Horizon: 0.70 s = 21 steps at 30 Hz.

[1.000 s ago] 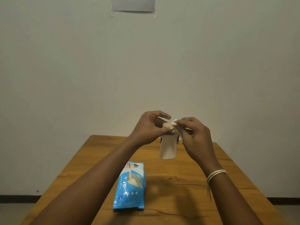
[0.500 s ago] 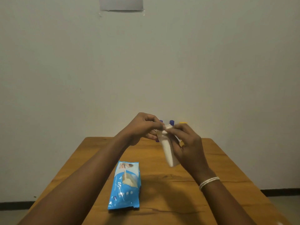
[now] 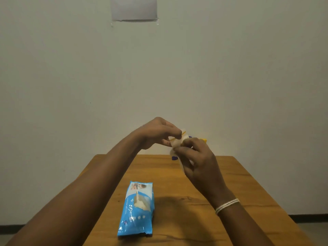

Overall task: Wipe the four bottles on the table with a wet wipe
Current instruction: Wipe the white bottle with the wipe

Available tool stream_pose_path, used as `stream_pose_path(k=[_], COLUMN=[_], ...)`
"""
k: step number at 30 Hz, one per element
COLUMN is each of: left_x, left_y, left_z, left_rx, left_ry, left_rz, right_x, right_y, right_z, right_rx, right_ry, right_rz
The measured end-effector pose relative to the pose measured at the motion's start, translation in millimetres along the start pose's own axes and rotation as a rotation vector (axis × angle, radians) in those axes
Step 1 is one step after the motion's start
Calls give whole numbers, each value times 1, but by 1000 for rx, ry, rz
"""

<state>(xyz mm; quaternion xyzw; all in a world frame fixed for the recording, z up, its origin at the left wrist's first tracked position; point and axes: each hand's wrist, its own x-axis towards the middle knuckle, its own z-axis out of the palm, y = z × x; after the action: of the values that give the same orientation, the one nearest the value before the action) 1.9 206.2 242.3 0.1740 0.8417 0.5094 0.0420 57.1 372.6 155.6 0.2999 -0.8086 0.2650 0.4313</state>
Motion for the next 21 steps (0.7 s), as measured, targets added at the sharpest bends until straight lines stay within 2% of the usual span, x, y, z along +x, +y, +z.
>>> stream_pose_path(k=[3,8,12,15,18,21], left_x=[1,-1,-7,-8,-4,-3], left_y=[5,2,-2,-3,-3,-5], left_z=[-2,-1,5,17,9,-6], left_rx=[50,-37,-34,-63,-59,-23], left_ry=[-14,152,29,-84,-54,12], left_rz=[-43,-124,-219,-187,-122,-73], right_x=[1,-29,-31,-10,-2,-13], right_y=[-2,8,17,17,25,38], right_z=[-1,-3,-9,-14,-22,-27], right_rx=[-54,-105,122,300,370,428], right_ry=[25,-13,71,86,40,-71], right_rz=[-58,-31,127,177,239,428])
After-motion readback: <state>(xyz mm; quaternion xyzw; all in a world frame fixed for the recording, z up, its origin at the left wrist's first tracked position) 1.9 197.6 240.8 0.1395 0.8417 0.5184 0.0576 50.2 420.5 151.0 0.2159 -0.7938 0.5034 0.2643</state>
